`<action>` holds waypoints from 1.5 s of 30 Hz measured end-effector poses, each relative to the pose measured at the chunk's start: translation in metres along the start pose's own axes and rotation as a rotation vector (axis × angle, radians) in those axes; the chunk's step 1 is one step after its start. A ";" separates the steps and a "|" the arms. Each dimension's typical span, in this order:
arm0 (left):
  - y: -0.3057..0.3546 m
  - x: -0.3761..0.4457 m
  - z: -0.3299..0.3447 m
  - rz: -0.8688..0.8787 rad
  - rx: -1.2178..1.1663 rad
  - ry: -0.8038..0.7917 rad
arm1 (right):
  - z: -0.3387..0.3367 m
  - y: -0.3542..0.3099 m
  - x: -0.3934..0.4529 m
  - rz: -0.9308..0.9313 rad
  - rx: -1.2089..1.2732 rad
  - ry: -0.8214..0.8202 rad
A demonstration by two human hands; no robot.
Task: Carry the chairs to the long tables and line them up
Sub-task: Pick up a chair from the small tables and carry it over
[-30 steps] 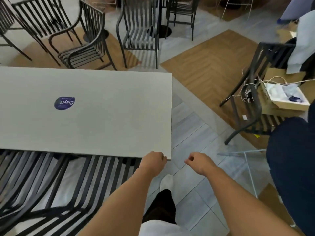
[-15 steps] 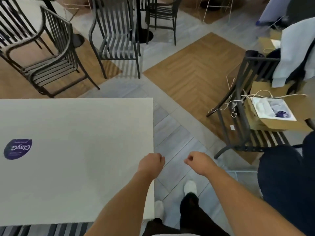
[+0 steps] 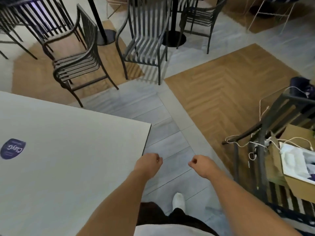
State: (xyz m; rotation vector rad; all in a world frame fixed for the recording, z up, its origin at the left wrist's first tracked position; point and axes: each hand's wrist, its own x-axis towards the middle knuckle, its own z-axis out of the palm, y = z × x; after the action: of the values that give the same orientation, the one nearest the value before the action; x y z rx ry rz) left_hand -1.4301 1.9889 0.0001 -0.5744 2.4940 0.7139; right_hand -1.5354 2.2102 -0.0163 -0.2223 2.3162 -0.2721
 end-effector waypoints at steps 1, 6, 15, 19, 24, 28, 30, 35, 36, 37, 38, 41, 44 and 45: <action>0.011 0.010 -0.006 -0.002 -0.013 0.009 | -0.013 0.003 0.011 -0.003 -0.012 -0.005; 0.045 0.067 -0.037 -0.032 -0.022 0.025 | -0.070 -0.005 0.070 -0.045 -0.049 -0.033; 0.048 0.225 -0.123 -0.074 0.021 -0.035 | -0.174 -0.076 0.213 -0.074 -0.013 -0.032; 0.054 0.305 -0.176 -0.044 0.038 -0.043 | -0.239 -0.114 0.282 -0.054 0.036 -0.014; 0.074 0.404 -0.251 0.007 0.072 -0.014 | -0.319 -0.165 0.353 -0.046 0.104 0.053; 0.096 0.468 -0.302 0.039 0.069 -0.004 | -0.372 -0.189 0.398 -0.046 0.114 0.071; 0.108 0.500 -0.324 0.048 0.068 0.012 | -0.399 -0.198 0.423 -0.061 0.081 0.079; 0.137 0.581 -0.361 0.006 0.042 0.038 | -0.462 -0.203 0.503 -0.074 0.025 0.070; 0.142 0.597 -0.369 -0.003 0.046 0.039 | -0.477 -0.205 0.516 -0.085 0.000 0.070; 0.144 0.603 -0.374 -0.012 0.039 0.033 | -0.484 -0.206 0.523 -0.090 -0.014 0.071; 0.156 0.630 -0.381 -0.030 0.025 0.034 | -0.505 -0.203 0.550 -0.092 -0.025 0.068; 0.183 0.676 -0.405 -0.053 -0.017 0.049 | -0.551 -0.202 0.596 -0.110 -0.059 0.049; 0.219 0.732 -0.432 -0.074 -0.065 0.077 | -0.613 -0.204 0.648 -0.121 -0.118 0.036; 0.228 0.748 -0.440 -0.077 -0.084 0.091 | -0.632 -0.207 0.665 -0.125 -0.128 0.043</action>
State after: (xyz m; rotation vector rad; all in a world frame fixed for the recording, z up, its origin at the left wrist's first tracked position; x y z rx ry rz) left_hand -2.2866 1.7197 0.0063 -0.7451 2.5186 0.7823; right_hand -2.4334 1.9305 0.0058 -0.4299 2.3679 -0.1923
